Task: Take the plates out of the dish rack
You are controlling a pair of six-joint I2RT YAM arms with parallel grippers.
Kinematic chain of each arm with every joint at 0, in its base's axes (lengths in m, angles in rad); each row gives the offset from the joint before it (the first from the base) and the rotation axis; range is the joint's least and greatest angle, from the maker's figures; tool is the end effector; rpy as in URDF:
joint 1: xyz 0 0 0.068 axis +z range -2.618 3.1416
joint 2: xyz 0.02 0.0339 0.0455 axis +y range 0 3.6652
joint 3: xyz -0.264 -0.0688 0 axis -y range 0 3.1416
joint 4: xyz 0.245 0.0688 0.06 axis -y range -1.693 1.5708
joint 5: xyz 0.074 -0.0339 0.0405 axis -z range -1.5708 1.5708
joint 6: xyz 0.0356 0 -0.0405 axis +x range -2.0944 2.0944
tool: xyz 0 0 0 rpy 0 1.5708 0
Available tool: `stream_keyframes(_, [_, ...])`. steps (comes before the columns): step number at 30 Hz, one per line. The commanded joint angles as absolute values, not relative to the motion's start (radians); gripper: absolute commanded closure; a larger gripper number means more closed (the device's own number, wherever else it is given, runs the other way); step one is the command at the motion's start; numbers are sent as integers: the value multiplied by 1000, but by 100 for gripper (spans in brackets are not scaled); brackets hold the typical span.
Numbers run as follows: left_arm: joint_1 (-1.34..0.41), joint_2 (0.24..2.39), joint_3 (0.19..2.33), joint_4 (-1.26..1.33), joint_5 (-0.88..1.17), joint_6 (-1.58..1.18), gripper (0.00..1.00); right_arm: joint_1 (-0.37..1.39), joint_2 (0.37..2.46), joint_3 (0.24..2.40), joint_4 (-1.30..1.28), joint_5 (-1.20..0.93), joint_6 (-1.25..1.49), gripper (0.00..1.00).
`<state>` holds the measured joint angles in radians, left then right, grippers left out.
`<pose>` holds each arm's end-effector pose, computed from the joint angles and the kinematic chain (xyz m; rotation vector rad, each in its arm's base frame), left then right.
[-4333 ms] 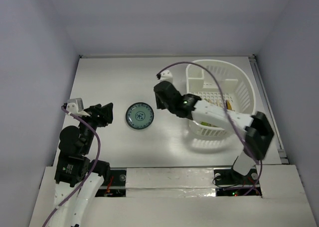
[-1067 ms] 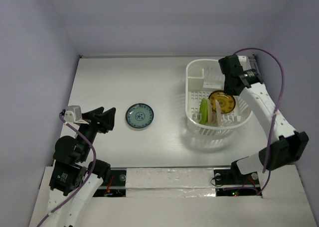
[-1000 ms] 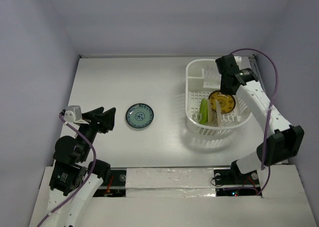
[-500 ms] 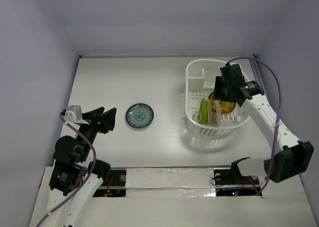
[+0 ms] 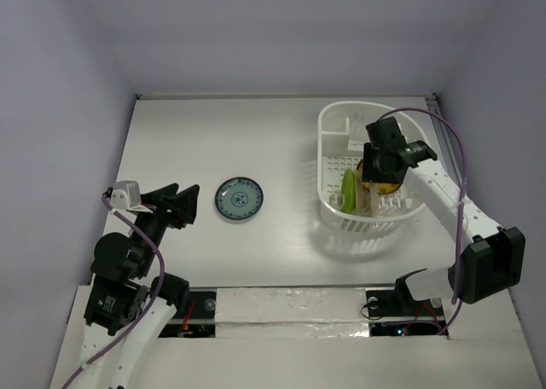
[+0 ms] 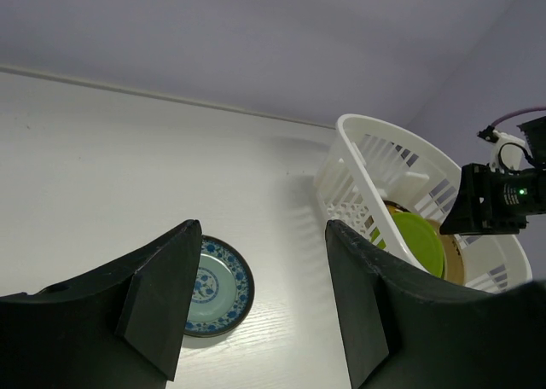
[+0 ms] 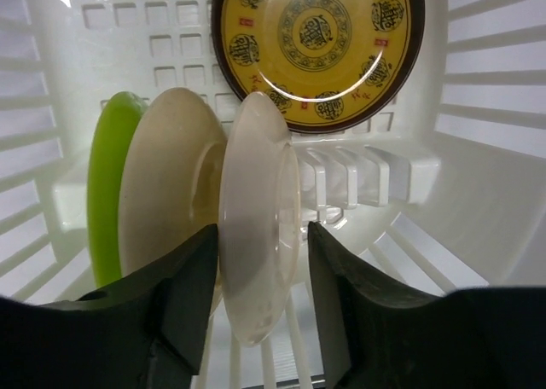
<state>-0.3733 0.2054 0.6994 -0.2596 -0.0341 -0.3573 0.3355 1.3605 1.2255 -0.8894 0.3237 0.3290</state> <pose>0.0520 -0.0191 0.3618 -0.0185 1.3608 -0.5941 0.2603 0.0788 0.3061 0.1071 2.5201 -0.1586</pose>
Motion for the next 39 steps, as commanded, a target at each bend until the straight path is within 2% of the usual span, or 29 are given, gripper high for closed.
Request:
stream_keyframes(1, [-380, 204, 701, -224, -28, -359, 43, 344, 1399, 1235, -897, 386, 342, 50])
stream_keyframes(7, [-380, 201, 703, -225, -29, -359, 43, 344, 1446, 1253, -934, 457, 356, 66])
stream_keyframes(14, [-380, 195, 703, -225, -29, -359, 43, 344, 1474, 1344, -1022, 551, 348, 94])
stream_keyframes(17, [-380, 193, 703, -225, -29, -359, 43, 344, 1471, 1394, -1072, 597, 344, 99])
stream_keyframes(32, [-380, 201, 701, -221, -25, -359, 43, 373, 1387, 1652, -1230, 727, 354, 100])
stream_keyframes(39, [-380, 210, 701, -224, -28, -362, 43, 541, 1384, 1861, -1192, 750, 379, 100])
